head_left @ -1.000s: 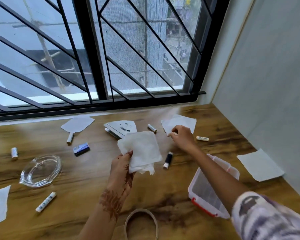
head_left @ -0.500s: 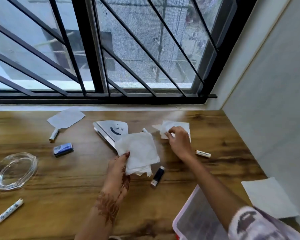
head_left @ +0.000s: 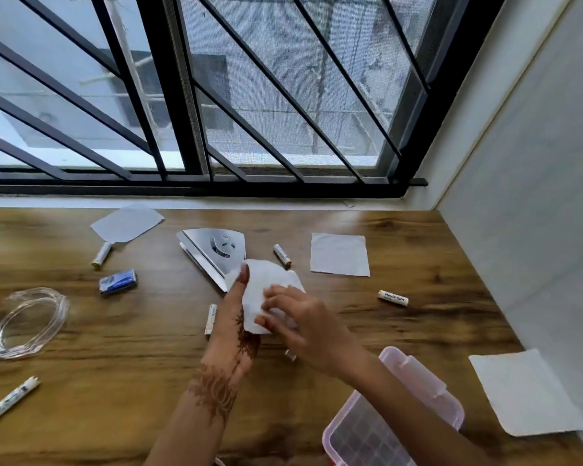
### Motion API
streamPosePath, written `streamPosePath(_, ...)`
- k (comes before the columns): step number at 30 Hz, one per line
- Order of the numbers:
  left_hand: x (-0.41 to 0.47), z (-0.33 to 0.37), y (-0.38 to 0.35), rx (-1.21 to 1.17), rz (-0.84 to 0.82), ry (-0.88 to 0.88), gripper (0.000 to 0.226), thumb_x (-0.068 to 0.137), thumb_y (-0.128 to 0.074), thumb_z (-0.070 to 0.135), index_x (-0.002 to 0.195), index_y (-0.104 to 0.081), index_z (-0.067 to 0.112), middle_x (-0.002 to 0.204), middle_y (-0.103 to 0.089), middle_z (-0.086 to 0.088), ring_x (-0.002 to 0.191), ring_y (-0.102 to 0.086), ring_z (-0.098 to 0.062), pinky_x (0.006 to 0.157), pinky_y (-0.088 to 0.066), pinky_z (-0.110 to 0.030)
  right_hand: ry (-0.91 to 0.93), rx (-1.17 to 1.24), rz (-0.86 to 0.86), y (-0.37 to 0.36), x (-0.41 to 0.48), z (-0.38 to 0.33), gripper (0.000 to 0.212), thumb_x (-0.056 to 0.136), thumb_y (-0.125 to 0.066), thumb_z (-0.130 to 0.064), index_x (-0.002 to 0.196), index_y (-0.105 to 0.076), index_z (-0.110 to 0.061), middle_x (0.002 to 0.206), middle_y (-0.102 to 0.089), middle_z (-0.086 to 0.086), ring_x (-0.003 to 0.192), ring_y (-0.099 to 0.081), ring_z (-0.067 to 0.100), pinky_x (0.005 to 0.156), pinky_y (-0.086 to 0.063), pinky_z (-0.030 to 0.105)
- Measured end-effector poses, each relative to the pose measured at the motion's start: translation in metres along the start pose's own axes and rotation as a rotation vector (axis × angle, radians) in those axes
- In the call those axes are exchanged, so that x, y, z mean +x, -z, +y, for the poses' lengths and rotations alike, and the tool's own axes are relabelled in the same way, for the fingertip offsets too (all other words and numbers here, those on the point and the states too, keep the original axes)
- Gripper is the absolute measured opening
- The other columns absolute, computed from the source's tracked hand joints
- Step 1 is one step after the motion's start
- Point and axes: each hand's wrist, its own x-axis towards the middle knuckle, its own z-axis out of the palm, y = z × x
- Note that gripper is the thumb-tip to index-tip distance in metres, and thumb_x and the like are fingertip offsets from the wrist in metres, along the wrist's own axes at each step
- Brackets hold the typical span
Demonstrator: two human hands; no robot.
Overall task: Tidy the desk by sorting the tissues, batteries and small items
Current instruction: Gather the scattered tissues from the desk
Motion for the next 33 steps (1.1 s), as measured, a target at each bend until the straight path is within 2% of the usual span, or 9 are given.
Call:
streamPosePath(5, 0.0, -0.005, 0.002, 0.089, 0.198, -0.113, 0.014, 0.091, -0.051, 0.01, 0.099, -0.059, 0.001, 0.077, -0.072, -0.009, 0.067, -0.069, -0.02, 0.053, -0.058, -0.027, -0.111, 0.05, 0.232, 0.021, 0.023, 0.026, 0.026, 0.091, -0.055, -0.026, 0.104, -0.064, -0.005, 0.111, -0.065, 0.009, 0.101, -0.06, 0.017, 0.078, -0.042, 0.011)
streamPosePath(11, -0.006, -0.008, -0.003, 0.045, 0.215, -0.127, 0.01, 0.092, -0.05, 0.009, 0.088, -0.058, 0.006, 0.087, -0.068, -0.008, 0.082, -0.064, -0.022, 0.08, -0.051, -0.037, -0.397, -0.298, 0.202, 0.031, 0.053, 0.107, 0.028, 0.088, -0.059, -0.024, 0.106, -0.06, -0.003, 0.113, -0.06, 0.012, 0.106, -0.054, 0.026, 0.084, -0.044, 0.033)
streamPosePath(16, -0.004, -0.01, -0.005, 0.027, 0.217, -0.121, 0.008, 0.092, -0.051, 0.011, 0.093, -0.057, 0.006, 0.091, -0.066, -0.008, 0.086, -0.062, -0.022, 0.081, -0.05, -0.035, -0.39, -0.416, 0.186, 0.022, 0.056, 0.125, 0.012, 0.091, -0.051, -0.011, 0.096, -0.057, -0.003, 0.105, -0.06, 0.013, 0.096, -0.054, 0.027, 0.071, -0.041, 0.031)
streamPosePath(19, -0.001, -0.01, -0.005, -0.003, 0.218, -0.1, 0.012, 0.091, -0.052, 0.012, 0.099, -0.058, 0.006, 0.092, -0.067, -0.008, 0.089, -0.063, -0.023, 0.086, -0.05, -0.038, -0.428, -0.232, 0.295, 0.024, 0.052, 0.116, 0.009, 0.092, -0.051, -0.012, 0.091, -0.056, -0.005, 0.098, -0.061, 0.011, 0.089, -0.055, 0.023, 0.068, -0.036, 0.025)
streamPosePath(23, 0.004, -0.012, -0.004, 0.005, 0.216, -0.092, 0.01, 0.091, -0.052, 0.012, 0.096, -0.06, 0.008, 0.077, -0.073, -0.004, 0.082, -0.064, -0.02, 0.075, -0.053, -0.033, -0.351, 0.185, 0.419, 0.033, 0.036, 0.068, 0.012, 0.092, -0.053, -0.016, 0.099, -0.058, -0.007, 0.086, -0.061, -0.002, 0.078, -0.055, 0.007, 0.061, -0.04, 0.013)
streamPosePath(26, 0.007, -0.016, -0.006, 0.024, 0.179, -0.098, 0.022, 0.092, -0.051, 0.016, 0.111, -0.057, 0.008, 0.096, -0.068, -0.007, 0.086, -0.065, -0.021, 0.073, -0.054, -0.035, -0.188, 0.268, 0.383, 0.033, 0.015, 0.03, 0.014, 0.093, -0.05, -0.014, 0.101, -0.058, -0.006, 0.077, -0.058, -0.013, 0.062, -0.054, -0.005, 0.053, -0.041, 0.008)
streamPosePath(27, 0.007, -0.017, -0.008, 0.017, 0.145, -0.103, 0.025, 0.093, -0.048, 0.018, 0.115, -0.056, 0.008, 0.097, -0.068, -0.008, 0.085, -0.065, -0.022, 0.071, -0.055, -0.037, -0.143, 0.276, 0.349, 0.03, 0.008, 0.022, 0.015, 0.094, -0.049, -0.015, 0.102, -0.058, -0.005, 0.083, -0.062, -0.009, 0.065, -0.056, -0.005, 0.054, -0.043, 0.009)
streamPosePath(29, 0.003, -0.018, -0.015, -0.038, 0.047, -0.09, 0.03, 0.095, -0.044, 0.031, 0.108, -0.06, 0.009, 0.086, -0.073, -0.009, 0.074, -0.07, -0.022, 0.061, -0.059, -0.035, -0.089, 0.23, 0.262, 0.022, -0.003, 0.014, 0.024, 0.095, -0.046, -0.021, 0.107, -0.059, -0.006, 0.107, -0.066, 0.001, 0.091, -0.061, 0.002, 0.075, -0.05, 0.013)
streamPosePath(33, -0.004, -0.018, -0.025, -0.108, -0.132, -0.047, 0.049, 0.091, -0.041, 0.047, 0.101, -0.065, 0.006, 0.085, -0.073, -0.012, 0.07, -0.071, -0.022, 0.063, -0.06, -0.038, -0.01, 0.044, 0.172, 0.008, -0.017, 0.013, 0.031, 0.094, -0.043, -0.023, 0.11, -0.061, -0.003, 0.127, -0.059, 0.01, 0.127, -0.046, 0.016, 0.105, -0.036, 0.024)
